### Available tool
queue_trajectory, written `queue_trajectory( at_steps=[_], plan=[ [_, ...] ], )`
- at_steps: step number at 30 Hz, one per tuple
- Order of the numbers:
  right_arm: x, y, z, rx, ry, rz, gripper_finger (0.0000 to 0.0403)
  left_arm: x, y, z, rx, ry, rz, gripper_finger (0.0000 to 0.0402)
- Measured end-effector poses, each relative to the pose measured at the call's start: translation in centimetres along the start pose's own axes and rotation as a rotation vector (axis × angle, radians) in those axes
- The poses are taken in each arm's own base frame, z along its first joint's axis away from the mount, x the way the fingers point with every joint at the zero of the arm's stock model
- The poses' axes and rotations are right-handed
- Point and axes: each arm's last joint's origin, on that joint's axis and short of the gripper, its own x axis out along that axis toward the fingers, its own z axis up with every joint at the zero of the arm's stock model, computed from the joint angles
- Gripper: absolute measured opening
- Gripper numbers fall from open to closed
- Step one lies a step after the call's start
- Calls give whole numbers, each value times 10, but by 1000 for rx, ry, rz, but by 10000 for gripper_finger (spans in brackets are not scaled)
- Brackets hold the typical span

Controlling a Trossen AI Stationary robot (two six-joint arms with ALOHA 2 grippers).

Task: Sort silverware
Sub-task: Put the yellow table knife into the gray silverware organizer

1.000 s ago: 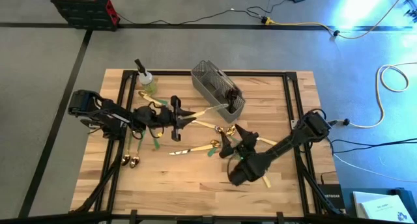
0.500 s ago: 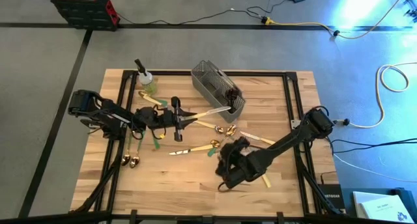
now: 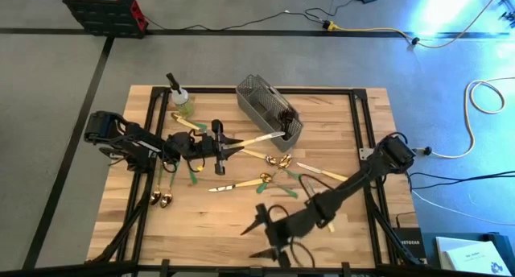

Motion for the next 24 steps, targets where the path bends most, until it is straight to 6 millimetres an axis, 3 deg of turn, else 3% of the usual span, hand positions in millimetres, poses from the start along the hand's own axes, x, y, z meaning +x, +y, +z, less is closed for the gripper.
queue_trajectory(
  at_steps=[4,8,10,14,17,24],
  plan=[
    [-18,-19,-31,69,-151,8,293,0,-2,0,2,-1,-10,57],
    [-50,-28,-54,81,-356,-25,293,0,-3,1,2,-4,-12,57],
    [-65,-32,-66,86,-385,-128,293,0,-3,1,1,-6,-11,57],
    [-80,-40,-91,124,-281,-427,293,0,-3,4,-12,-33,-12,57],
    [-82,-45,-93,129,-261,-601,293,-1,-6,5,-17,-48,-20,57],
    [-70,-45,-76,17,-254,-642,293,-2,-14,8,-33,-61,-51,57]
  ],
)
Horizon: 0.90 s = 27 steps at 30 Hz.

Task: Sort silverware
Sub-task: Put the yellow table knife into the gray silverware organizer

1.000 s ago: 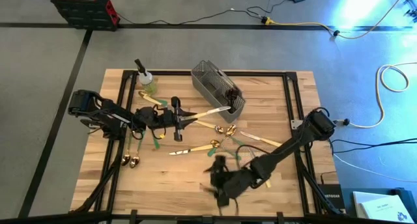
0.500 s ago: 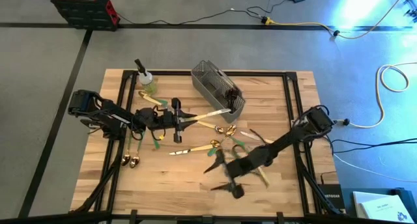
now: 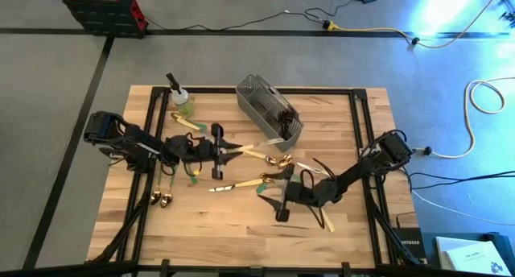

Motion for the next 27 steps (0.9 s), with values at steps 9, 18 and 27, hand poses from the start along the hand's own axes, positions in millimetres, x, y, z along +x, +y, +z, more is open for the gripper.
queue_trajectory(
  at_steps=[9,18,27],
  plan=[
    [15,-5,10,36,-43,-29,293,-1,-5,2,-44,-22,-36,57],
    [38,-41,16,131,-158,59,293,-3,-17,11,-105,-98,-113,57],
    [52,-60,22,185,-216,56,293,-3,-21,13,-117,-108,-133,57]
  ],
)
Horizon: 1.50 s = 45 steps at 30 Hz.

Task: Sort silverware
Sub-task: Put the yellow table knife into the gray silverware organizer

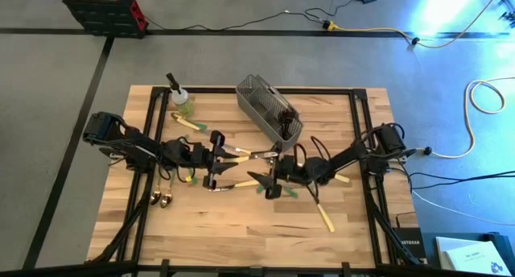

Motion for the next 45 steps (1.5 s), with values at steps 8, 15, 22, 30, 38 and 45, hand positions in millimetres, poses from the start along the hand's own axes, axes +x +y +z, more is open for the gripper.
queue_trajectory(
  at_steps=[8,15,22,30,38,45],
  plan=[
    [19,-6,8,-8,-22,2,293,0,-1,1,-2,-7,-10,57],
    [28,-9,11,-7,-22,-5,293,0,-1,0,2,-4,-9,57],
    [32,-12,12,11,-15,-2,283,0,-1,0,9,-4,-9,57],
    [32,-14,11,51,-4,20,221,0,-1,0,10,2,-9,57],
    [33,-15,11,56,-4,32,195,0,-1,0,23,4,-8,57],
    [38,-12,15,60,-18,58,173,0,-1,-1,34,8,-8,57]
  ],
)
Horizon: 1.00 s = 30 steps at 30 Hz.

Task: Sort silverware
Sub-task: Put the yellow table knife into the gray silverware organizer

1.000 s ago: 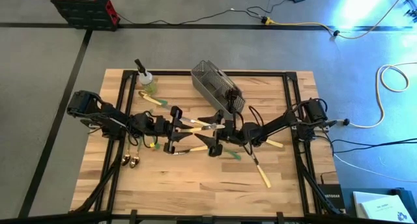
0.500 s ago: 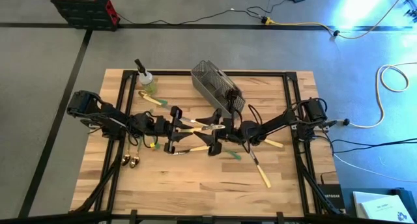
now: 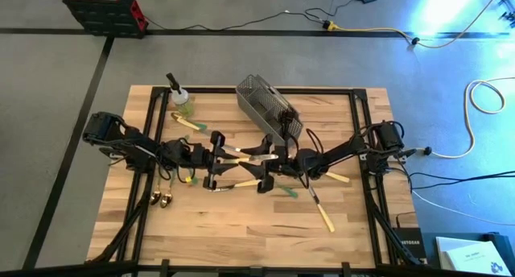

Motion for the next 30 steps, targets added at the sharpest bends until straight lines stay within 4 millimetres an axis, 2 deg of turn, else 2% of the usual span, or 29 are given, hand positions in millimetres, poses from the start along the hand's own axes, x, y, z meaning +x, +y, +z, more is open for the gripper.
queue_trajectory(
  at_steps=[8,23,26,30],
  plan=[
    [6,2,-4,-20,78,12,159,0,0,0,-1,3,5,57],
    [6,2,-4,-19,71,13,156,0,0,0,-2,3,6,57],
    [6,2,-4,-20,70,13,138,0,0,0,-2,3,6,57],
    [6,2,-3,-27,68,24,77,0,0,0,-5,2,11,57]
  ],
)
